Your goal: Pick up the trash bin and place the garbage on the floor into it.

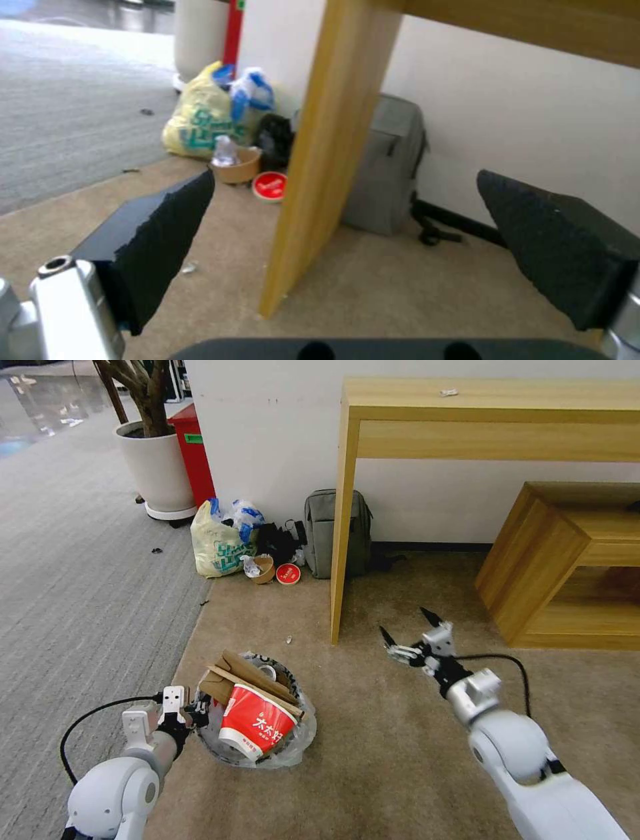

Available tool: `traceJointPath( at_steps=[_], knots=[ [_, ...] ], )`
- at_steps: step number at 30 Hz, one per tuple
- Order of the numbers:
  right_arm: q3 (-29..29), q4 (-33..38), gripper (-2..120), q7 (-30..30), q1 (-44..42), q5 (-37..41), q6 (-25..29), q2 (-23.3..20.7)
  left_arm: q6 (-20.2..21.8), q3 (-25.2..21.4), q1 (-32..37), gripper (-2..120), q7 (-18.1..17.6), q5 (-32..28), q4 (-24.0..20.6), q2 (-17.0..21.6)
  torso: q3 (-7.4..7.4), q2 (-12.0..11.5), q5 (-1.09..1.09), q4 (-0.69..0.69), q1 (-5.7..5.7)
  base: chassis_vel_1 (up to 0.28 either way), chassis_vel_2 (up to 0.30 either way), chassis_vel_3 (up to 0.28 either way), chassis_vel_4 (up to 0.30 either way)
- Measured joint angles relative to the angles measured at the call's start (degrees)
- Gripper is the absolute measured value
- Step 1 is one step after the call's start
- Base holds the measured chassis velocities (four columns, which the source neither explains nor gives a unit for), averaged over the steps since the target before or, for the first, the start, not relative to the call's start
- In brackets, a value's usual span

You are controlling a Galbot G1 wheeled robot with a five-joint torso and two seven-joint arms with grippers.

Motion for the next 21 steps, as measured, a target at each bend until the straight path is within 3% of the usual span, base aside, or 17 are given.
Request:
traceJointPath(
  at_steps=[9, 21],
  knots=[
    [4.8, 0.8, 100, -1.1, -6.9, -3.7, 5.4, 7.8, 0.5, -0.9, -0.5, 0, -0.2, -0.2, 1.2, 0.8, 0.0, 0.0, 0.0, 0.01, 0.0, 0.0, 0.0, 0.0, 0.0],
    [6.4, 1.8, 100, -5.2, -9.6, -3.4, 7.2, 7.9, 1.2, -1.7, -6.4, 0, -1.3, -1.7, 7.0, 2.0, 0.01, 0.0, 0.0, 0.01, 0.0, 0.0, 0.0, 0.0, 0.0]
  ],
)
